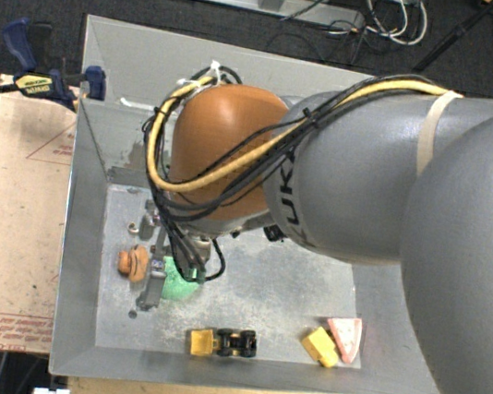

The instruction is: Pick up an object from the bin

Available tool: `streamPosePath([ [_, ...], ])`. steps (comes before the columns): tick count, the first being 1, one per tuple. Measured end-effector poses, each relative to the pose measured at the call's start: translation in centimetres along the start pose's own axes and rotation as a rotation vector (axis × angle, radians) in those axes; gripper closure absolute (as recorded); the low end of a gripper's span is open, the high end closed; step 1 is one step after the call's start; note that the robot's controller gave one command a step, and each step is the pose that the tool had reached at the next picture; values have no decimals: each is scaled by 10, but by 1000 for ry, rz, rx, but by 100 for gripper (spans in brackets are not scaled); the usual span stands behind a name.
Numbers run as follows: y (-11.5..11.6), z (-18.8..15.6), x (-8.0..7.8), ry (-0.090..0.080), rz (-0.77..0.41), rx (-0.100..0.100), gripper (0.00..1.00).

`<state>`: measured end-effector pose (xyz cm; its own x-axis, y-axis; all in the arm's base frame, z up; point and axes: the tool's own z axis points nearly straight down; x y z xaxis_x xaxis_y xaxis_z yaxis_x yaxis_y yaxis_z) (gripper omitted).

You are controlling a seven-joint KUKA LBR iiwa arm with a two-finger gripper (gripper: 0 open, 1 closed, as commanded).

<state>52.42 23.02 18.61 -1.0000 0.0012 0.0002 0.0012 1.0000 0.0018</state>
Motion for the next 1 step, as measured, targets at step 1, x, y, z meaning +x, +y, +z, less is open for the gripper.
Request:
streamPosePath([
  [1,-9,-34,-8,1,-18,1,0],
])
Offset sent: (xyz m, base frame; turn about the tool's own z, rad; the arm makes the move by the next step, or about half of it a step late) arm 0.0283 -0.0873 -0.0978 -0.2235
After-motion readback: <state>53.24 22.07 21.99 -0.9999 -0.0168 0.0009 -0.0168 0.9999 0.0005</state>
